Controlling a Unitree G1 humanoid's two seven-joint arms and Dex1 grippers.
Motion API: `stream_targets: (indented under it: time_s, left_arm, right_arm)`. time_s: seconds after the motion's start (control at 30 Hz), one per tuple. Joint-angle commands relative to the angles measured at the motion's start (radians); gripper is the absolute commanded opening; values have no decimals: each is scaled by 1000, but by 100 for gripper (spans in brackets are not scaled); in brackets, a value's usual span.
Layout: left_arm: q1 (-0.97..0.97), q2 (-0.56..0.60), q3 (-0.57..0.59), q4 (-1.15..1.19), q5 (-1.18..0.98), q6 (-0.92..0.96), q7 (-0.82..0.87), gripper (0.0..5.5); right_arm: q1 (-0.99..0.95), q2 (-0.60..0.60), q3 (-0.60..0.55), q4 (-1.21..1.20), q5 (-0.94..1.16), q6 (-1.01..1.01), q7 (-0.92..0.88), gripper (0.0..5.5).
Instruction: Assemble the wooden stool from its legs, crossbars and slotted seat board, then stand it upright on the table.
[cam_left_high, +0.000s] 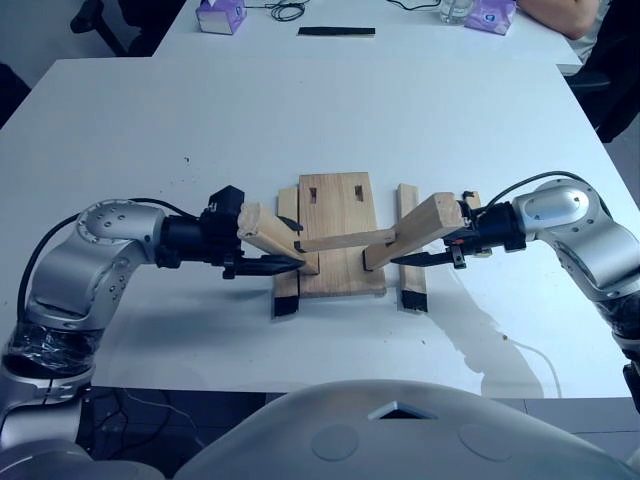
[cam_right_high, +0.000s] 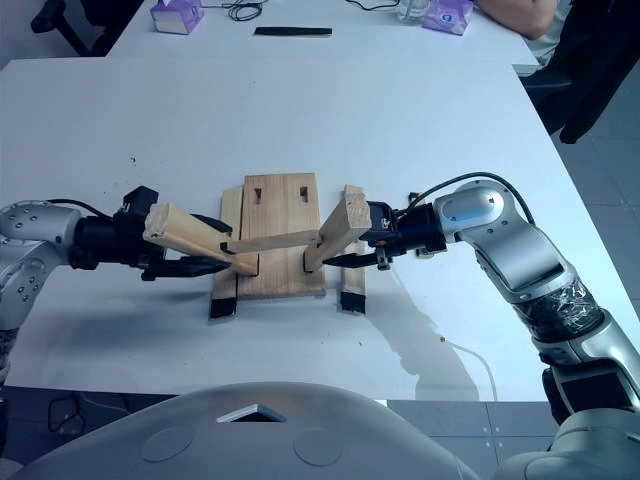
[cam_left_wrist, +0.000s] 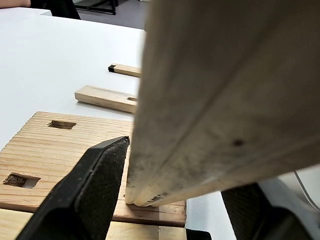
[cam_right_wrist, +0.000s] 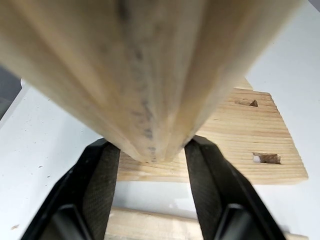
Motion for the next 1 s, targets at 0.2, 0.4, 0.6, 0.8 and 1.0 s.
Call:
stream_targets:
  time_s: [0.2,0.4,0.6,0.8,1.0]
  left_arm:
    - [35,13,-59,-22,57,-11,-3,297]
    - [25,-18,-86,2,100,2,58,297]
    - [1,-54,-90,13,115,20,114,371]
    - [36,-14,-120,22,175,-20,82,437]
    - [92,33,-141,71,282,-149,45,437]
  right_arm:
    - [66,1,76,26,-72,70,15,200]
    - [68,1,74,18,-69,73,17,200]
    - [69,2,73,13,-68,73,19,200]
    - [69,-1,72,3,-66,76,21,200]
    - [74,-6,69,0,-70,72,23,200]
